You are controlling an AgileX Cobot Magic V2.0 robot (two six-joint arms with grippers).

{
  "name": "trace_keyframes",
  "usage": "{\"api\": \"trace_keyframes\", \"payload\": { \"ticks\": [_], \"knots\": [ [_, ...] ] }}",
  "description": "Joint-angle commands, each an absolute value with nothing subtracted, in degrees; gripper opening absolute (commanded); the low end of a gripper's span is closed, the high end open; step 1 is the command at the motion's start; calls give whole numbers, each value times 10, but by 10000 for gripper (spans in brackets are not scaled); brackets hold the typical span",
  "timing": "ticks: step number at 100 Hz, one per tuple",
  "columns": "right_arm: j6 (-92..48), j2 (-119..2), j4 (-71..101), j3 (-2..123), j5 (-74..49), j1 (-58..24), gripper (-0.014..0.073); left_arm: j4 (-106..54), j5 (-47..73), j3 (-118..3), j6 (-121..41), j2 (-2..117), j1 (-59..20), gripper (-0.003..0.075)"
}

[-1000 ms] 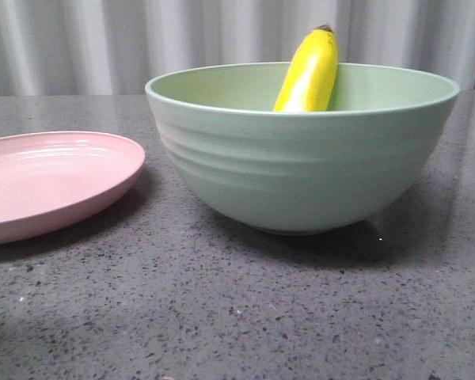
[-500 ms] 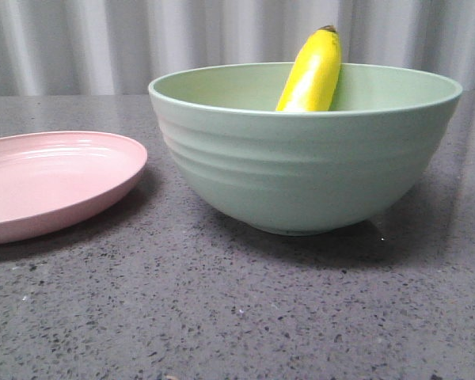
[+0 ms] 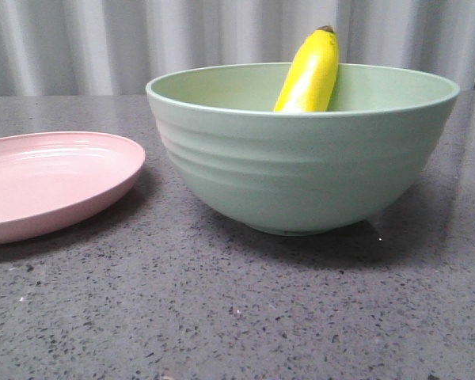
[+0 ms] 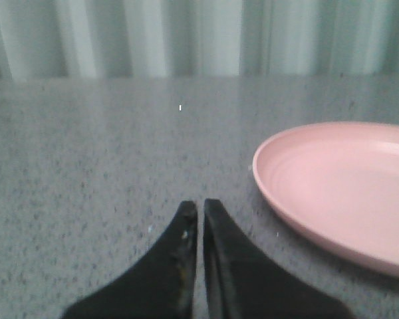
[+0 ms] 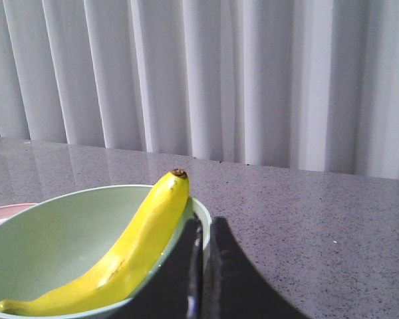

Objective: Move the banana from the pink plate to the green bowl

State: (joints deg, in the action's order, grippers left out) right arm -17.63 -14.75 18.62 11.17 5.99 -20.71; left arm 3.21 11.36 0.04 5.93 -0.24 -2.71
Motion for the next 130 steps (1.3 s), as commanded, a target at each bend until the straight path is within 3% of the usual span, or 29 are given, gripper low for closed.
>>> {"api": "trace_keyframes", "payload": {
  "ticks": [1, 95, 119, 130],
  "knots": [
    [-180, -152, 178, 126, 108, -208, -64, 27, 146, 6, 61, -19, -24, -20],
    [-213, -152, 174, 126, 110, -205, -64, 21, 144, 6, 61, -19, -24, -20],
    [-210, -152, 153, 126, 122, -147, -64, 21, 144, 6, 61, -19, -24, -20],
    [-117, -152, 64, 123, 126, -102, -64, 21, 144, 6, 61, -19, -24, -20]
  ]
}}
